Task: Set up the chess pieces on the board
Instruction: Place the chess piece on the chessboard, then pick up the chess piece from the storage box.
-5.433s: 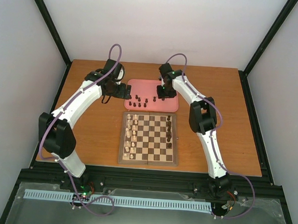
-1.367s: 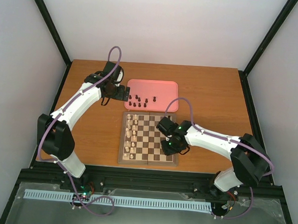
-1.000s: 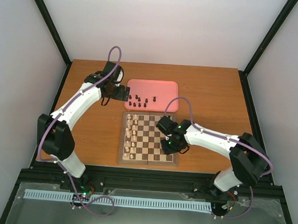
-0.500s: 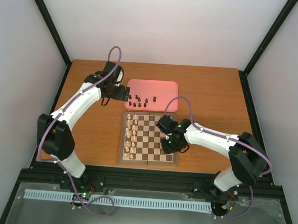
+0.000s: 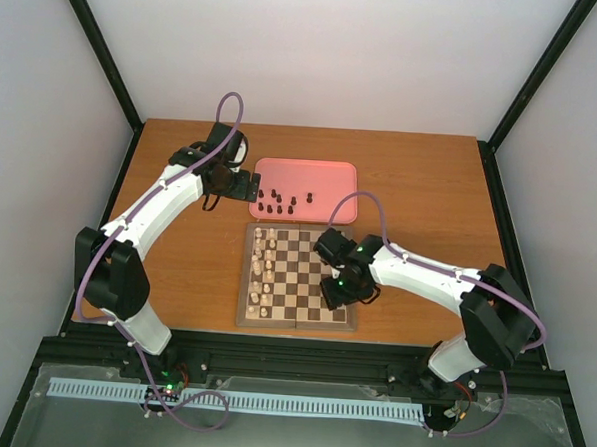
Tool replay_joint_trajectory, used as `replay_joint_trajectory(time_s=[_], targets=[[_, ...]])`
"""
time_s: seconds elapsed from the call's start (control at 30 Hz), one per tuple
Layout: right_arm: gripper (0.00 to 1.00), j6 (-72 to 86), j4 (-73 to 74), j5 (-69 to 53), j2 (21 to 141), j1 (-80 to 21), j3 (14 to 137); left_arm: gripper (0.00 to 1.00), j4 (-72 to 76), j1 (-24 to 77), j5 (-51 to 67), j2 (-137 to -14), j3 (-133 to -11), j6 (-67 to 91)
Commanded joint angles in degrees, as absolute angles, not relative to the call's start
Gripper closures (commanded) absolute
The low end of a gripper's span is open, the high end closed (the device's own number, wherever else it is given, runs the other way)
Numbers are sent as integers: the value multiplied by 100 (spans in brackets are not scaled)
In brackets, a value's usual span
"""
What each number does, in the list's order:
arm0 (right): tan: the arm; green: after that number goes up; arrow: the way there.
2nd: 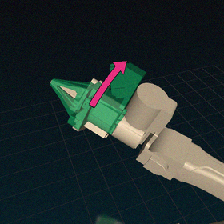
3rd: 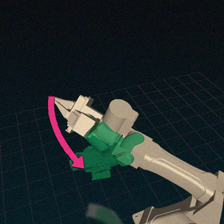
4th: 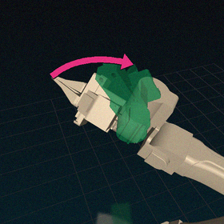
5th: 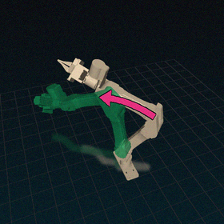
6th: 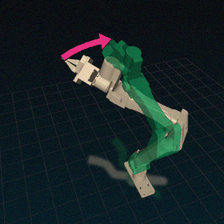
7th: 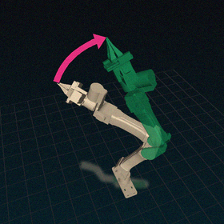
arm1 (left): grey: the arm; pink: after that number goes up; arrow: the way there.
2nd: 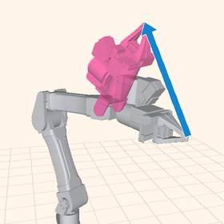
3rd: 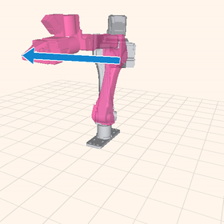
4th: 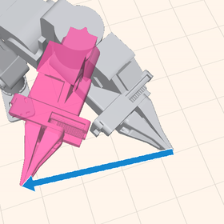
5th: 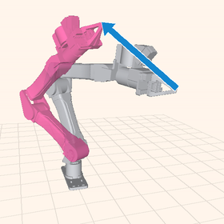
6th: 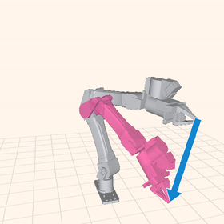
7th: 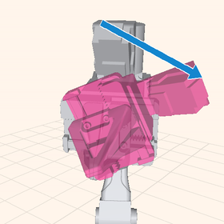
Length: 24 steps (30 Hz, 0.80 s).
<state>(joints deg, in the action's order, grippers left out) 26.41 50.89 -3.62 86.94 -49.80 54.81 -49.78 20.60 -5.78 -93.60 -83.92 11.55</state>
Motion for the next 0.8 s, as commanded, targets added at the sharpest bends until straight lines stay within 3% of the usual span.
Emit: replay_joint_trajectory(time_s=[0.0, 0.27, 0.43, 0.77], targets=[[35, 2646, 5442, -206, 8480, -4942, 5865, 0, -4936, 2101, -578, -9385, -8493, 1056], [17, 2090, 6515, 342, 8389, -4612, 7246, 0, -4966, 2101, -600, -9311, -8521, 1047], [16, 1520, 6279, 40, 9040, -3754, 8181, 0, -4974, 2101, -561, -9306, -8591, 1055], [17, 989, 5557, -66, 11897, -3260, 10890, 0, -4994, 2098, -391, -9271, -8736, 1115]])
